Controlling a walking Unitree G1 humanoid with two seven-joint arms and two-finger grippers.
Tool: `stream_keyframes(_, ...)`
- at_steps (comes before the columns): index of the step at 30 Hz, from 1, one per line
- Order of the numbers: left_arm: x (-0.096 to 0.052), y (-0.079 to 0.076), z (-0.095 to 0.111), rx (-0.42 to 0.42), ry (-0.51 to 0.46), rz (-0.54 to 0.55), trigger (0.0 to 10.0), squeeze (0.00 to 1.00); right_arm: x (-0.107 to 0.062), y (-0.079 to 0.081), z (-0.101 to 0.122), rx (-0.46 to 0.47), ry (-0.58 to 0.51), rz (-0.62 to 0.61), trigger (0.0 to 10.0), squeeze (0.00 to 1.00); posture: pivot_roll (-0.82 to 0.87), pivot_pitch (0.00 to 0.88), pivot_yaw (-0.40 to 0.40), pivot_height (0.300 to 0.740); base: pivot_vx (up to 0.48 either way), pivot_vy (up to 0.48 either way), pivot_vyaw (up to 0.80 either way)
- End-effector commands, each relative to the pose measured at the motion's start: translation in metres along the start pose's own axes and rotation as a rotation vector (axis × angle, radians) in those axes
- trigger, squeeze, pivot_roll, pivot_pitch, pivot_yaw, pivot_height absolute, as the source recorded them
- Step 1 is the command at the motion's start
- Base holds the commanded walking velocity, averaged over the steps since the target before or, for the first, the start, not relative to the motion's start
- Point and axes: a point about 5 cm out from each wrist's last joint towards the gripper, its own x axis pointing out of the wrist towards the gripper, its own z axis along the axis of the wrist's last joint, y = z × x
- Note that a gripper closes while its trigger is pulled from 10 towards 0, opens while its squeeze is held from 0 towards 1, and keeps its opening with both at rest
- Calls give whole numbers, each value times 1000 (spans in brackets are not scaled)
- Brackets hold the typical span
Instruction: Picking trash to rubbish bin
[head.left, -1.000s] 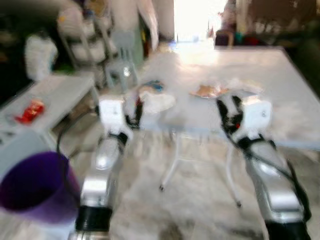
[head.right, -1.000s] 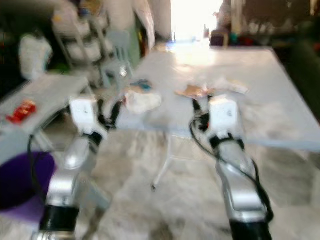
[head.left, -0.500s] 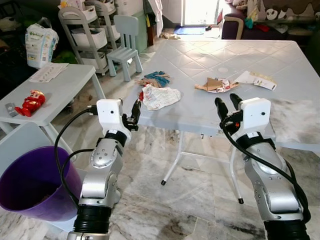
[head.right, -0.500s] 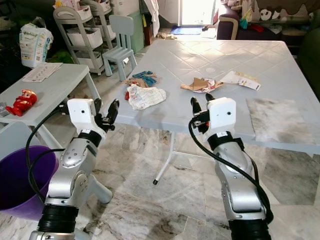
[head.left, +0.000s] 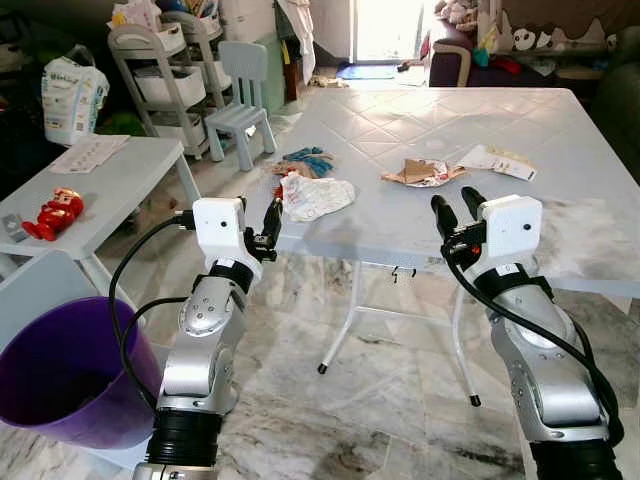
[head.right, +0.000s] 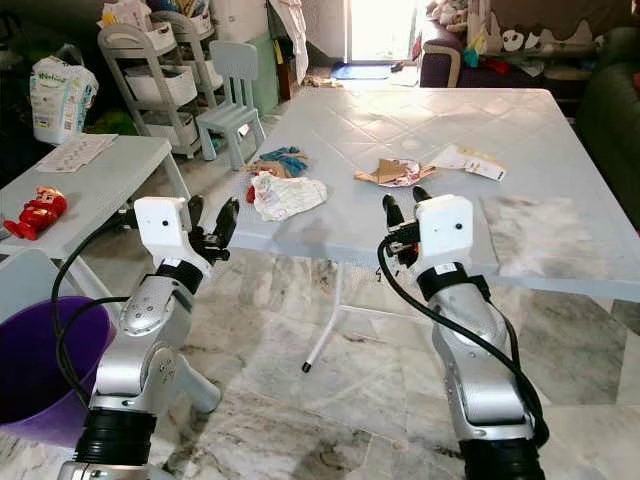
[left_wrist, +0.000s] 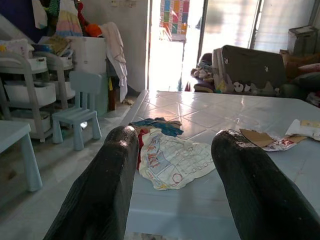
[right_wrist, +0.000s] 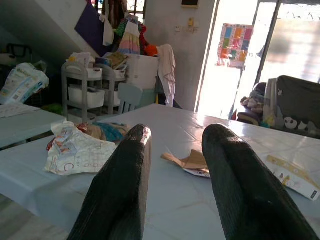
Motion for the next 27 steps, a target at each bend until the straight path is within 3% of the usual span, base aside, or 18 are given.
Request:
stream_keyframes(1, 3, 1, 3, 3, -4, 2, 10000, 0, 2, 2, 8, -10, -33, 12, 10000, 0, -117, 17, 38, 740, 270, -364, 0)
stream_keyframes(27, 3, 4, 1, 4, 6, 6, 10000, 0, 2, 1, 8, -15, -32, 8, 10000, 0, -119, 10, 41, 740, 0, -452, 0)
